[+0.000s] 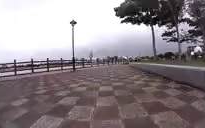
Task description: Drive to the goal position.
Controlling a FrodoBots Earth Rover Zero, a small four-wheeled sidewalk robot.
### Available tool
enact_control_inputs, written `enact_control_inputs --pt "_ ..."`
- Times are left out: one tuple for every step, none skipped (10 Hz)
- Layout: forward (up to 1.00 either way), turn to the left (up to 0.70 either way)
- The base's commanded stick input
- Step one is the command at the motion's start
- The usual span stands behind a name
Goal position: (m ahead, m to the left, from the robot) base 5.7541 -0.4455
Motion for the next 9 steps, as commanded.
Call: enact_control_inputs --pt "1.0 0.0" --pt "1.0 0.0" --pt "1.0 0.0" --pt "1.0 0.0" --pt "1.0 0.0" --pt "1.0 0.0" --pt "1.0 0.0" --pt "1.0 0.0" --pt "1.0 0.0"
